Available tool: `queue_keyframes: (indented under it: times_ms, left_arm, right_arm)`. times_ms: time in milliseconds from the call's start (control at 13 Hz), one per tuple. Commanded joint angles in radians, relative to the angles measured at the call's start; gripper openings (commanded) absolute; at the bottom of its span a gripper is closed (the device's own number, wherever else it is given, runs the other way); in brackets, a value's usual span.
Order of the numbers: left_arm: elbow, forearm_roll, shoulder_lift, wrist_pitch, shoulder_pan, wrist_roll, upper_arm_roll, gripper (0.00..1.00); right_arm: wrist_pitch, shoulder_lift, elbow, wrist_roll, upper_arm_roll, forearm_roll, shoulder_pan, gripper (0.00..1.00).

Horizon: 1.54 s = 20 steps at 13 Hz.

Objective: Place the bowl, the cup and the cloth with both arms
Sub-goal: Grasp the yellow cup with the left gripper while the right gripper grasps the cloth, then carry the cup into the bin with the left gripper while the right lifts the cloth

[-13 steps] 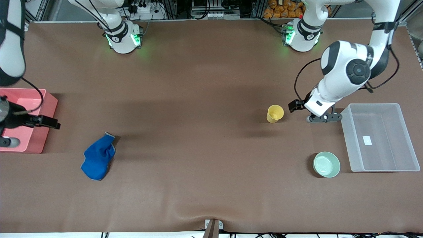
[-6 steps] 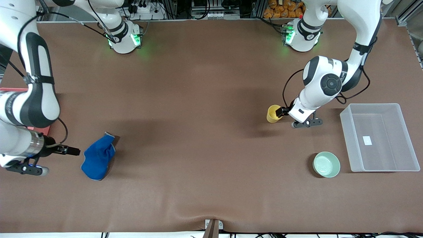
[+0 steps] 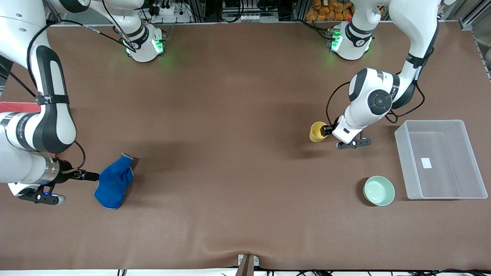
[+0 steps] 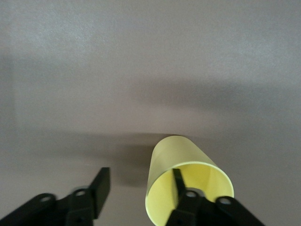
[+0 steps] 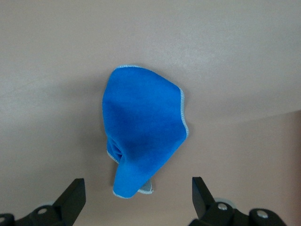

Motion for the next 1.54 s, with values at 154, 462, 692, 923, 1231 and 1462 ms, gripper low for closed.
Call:
queue_keyframes:
  times_ms: [154,462,692,923,1231,1462]
  left_arm:
    - [-0.010,0.025,0.015,0.030,-0.015,-0.044,-0.003,0.14]
    - [0.028,0.028,-0.011,0.010,-0.006,-0.062,-0.003,0.00]
    - [0.198,0.029,-0.006,-0.190,0.016,-0.051,0.011,0.00]
    - [0.385,0.032,0.008,-0.344,0.106,0.022,0.015,0.00]
    - [0.567,0.115,0.046,-0.484,0.183,0.230,0.112,0.00]
    - [0.686,0.115,0.115,-0.513,0.235,0.411,0.191,0.00]
  right_arm:
    - [0.028,0.074,0.014,0.013,0.004,-0.001,0.034,1.00]
    - [0.121,0.102,-0.052,0.013,0.004,0.000,0.034,1.00]
    - [0.172,0.102,-0.136,0.016,0.005,0.014,0.015,1.00]
    - [0.164,0.102,-0.188,0.016,0.005,0.014,0.011,1.00]
    - [0.166,0.102,-0.219,0.015,0.008,0.014,0.021,0.91]
    - [0.167,0.100,-0.228,-0.011,0.010,0.014,0.027,0.00]
